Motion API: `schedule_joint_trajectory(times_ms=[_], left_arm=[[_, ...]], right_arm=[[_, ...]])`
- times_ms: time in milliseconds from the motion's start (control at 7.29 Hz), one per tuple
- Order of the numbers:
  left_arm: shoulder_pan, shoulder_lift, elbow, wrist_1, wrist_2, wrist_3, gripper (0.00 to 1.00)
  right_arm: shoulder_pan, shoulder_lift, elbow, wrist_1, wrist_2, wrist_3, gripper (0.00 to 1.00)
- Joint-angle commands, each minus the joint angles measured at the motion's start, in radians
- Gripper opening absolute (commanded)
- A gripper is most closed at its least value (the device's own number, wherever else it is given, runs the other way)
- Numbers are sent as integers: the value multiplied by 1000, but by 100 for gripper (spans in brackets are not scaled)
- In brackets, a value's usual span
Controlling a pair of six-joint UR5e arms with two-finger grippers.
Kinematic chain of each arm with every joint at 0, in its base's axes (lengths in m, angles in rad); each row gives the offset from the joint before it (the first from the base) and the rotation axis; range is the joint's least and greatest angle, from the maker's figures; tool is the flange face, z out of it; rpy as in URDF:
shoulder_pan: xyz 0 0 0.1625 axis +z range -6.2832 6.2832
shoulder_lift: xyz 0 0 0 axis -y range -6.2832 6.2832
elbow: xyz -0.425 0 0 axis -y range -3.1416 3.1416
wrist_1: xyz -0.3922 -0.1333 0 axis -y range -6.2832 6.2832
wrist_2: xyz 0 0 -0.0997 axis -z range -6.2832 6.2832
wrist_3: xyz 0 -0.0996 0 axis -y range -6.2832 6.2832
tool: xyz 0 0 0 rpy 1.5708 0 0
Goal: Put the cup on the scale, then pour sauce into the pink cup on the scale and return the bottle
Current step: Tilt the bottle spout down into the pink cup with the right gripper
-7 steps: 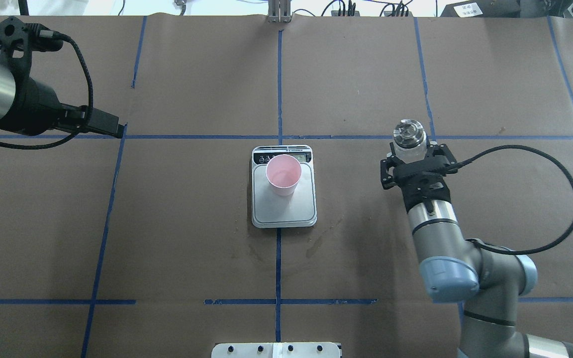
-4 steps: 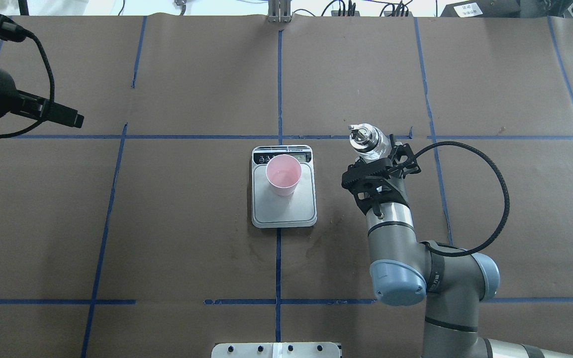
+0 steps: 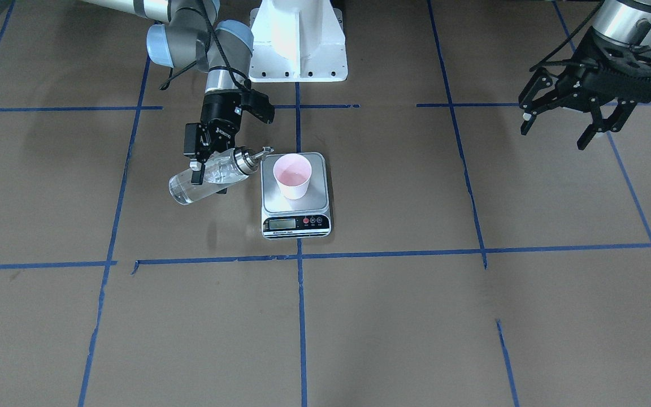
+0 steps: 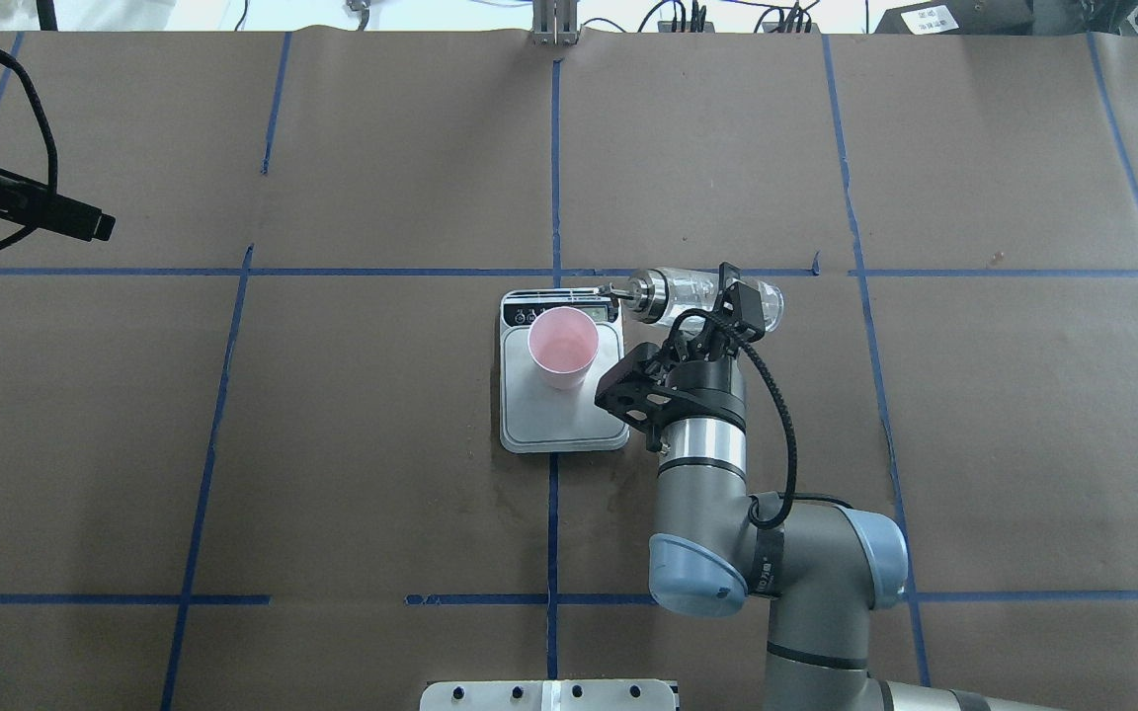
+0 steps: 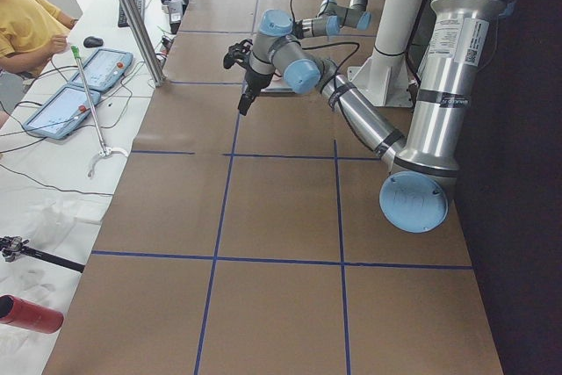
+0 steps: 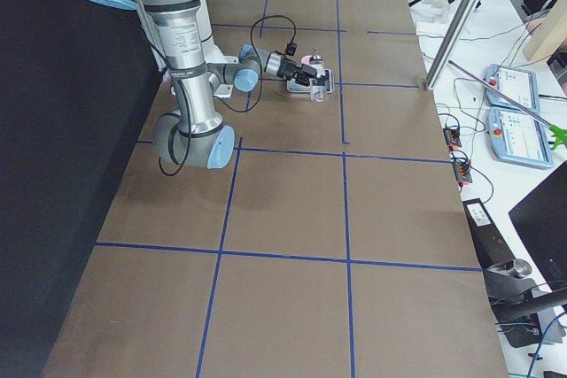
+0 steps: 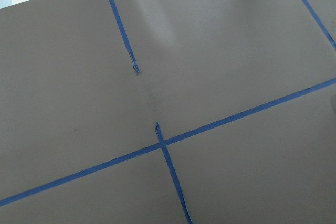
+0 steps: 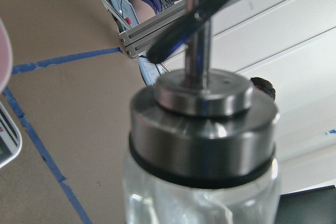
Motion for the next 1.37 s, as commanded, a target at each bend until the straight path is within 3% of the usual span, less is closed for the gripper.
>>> schedule_joint_trajectory(times_ms=[0, 686, 1235], left_arm=[[-1, 1, 1, 0, 0, 2, 99], [-1, 1, -1, 0, 0, 0, 99], [-1, 1, 1, 2, -2, 0, 99]], right_arm=[[-1, 45, -62, -44, -62, -77, 0], [25, 36, -64, -60, -215, -560, 0], [23, 16, -53, -60, -254, -618, 0]])
